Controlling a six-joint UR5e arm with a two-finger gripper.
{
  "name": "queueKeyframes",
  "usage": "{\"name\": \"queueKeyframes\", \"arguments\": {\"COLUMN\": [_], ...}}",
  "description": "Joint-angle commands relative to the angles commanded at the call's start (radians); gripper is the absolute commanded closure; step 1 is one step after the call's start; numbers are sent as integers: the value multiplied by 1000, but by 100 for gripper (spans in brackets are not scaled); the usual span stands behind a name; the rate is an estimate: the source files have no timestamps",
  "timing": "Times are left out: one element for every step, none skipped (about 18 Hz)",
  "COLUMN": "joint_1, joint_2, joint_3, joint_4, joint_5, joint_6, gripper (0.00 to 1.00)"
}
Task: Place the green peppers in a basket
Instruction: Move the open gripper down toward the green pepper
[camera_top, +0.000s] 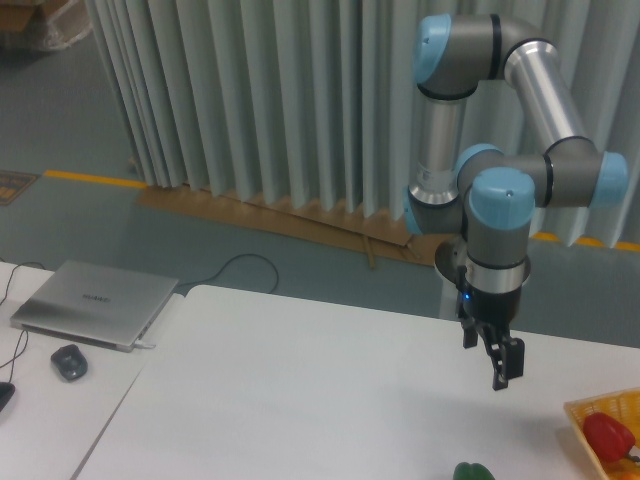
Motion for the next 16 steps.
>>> {"name": "queueKeyframes", "arguments": {"joint_1": [6, 9, 11, 20, 31, 34, 35, 35, 37, 43, 46, 48, 48, 51, 51, 49], "joint_2": [1, 2, 3, 5, 5, 5, 2, 0, -2, -3, -18, -38, -57, -72, -84, -95], "joint_3": [2, 0, 2, 2, 3, -3, -5, -9, -9, -11, -11, -11, -11, -12, -15, -18], "joint_4": [0, 2, 2, 3, 12, 27, 44, 66, 81, 89, 89, 98, 122, 149, 161, 167], "joint_5": [14, 14, 12, 11, 11, 12, 19, 26, 52, 84, 106, 123, 135, 138, 138, 141], "joint_6": [-70, -167, -274, -362, -411, -440, -468, -518, -572, -623, -663, -695, -721, -756, -775, -771], "gripper": [0, 0, 0, 0, 0, 0, 0, 0, 0, 0, 0, 0, 0, 0, 0, 0]}}
